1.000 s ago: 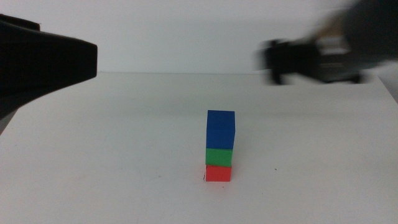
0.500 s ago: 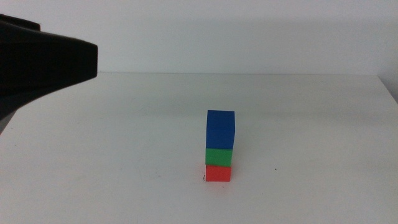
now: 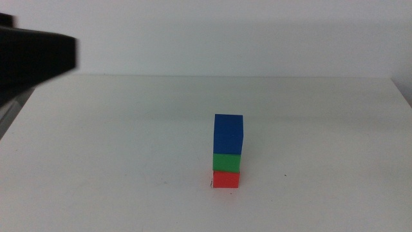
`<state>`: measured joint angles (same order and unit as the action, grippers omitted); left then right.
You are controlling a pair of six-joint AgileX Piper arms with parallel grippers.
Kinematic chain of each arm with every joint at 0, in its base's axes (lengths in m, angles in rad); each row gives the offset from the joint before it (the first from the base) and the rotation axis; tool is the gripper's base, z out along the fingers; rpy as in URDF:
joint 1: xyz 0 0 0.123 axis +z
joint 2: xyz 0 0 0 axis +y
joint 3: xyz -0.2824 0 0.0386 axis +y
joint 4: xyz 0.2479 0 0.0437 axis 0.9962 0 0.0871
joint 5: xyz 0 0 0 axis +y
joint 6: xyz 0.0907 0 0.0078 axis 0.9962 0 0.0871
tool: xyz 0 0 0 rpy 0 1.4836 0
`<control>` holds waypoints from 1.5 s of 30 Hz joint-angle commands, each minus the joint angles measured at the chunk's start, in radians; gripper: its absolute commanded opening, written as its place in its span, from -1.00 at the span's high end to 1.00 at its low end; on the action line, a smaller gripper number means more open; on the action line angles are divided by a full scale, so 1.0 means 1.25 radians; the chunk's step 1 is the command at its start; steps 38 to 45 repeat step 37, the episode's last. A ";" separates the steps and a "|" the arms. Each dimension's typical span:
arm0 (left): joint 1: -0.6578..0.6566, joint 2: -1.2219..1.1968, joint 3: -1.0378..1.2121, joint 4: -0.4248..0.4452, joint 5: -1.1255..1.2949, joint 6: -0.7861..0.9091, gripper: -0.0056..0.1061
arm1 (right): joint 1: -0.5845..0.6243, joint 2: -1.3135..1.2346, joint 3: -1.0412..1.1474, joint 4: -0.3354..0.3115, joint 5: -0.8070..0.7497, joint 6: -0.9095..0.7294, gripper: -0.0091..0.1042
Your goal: Stack red cubes first, then green, then blue cubes in a specific spot.
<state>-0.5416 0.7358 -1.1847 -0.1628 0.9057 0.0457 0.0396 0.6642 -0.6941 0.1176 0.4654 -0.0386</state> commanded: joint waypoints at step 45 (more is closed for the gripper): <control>0.457 -0.589 0.948 0.085 -0.560 -0.007 -0.78 | -0.016 -0.531 0.555 -0.127 -0.182 -0.003 -0.80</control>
